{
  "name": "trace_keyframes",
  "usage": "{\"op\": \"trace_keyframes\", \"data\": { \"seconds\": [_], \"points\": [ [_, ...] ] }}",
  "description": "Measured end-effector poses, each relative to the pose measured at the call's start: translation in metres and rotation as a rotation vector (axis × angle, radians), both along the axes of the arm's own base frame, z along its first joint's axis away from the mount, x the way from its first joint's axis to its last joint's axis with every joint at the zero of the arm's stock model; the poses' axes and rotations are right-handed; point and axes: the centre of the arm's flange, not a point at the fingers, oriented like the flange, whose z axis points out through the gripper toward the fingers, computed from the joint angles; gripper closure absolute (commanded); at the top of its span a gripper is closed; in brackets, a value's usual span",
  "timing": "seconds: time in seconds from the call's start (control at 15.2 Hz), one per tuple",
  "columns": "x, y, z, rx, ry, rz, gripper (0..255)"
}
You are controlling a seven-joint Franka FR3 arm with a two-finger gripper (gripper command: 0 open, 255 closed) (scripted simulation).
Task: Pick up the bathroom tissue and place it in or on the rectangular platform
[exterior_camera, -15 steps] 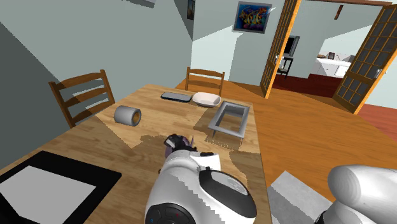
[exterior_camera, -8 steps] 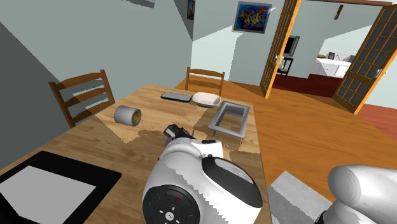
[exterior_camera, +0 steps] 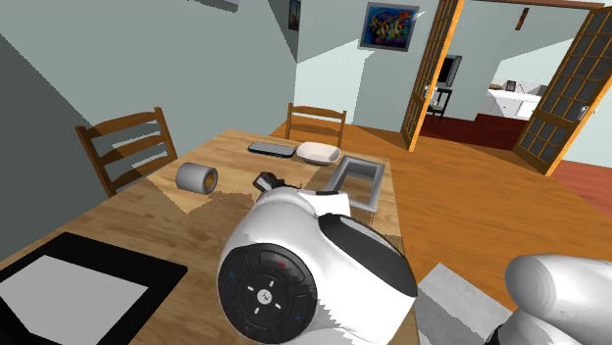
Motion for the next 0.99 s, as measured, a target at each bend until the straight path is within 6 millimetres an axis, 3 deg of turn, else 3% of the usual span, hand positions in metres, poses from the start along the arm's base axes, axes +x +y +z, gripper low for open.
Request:
{"op": "trace_keyframes", "data": {
  "seconds": [0.13,0.53,0.99],
  "points": [
    [0.005,-0.014,0.004,0.000,0.000,0.000,255],
    [0.024,-0.082,0.012,0.001,0.001,-0.001,255],
    [0.046,-0.180,0.017,0.001,0.001,-0.002,255]
  ]
}}
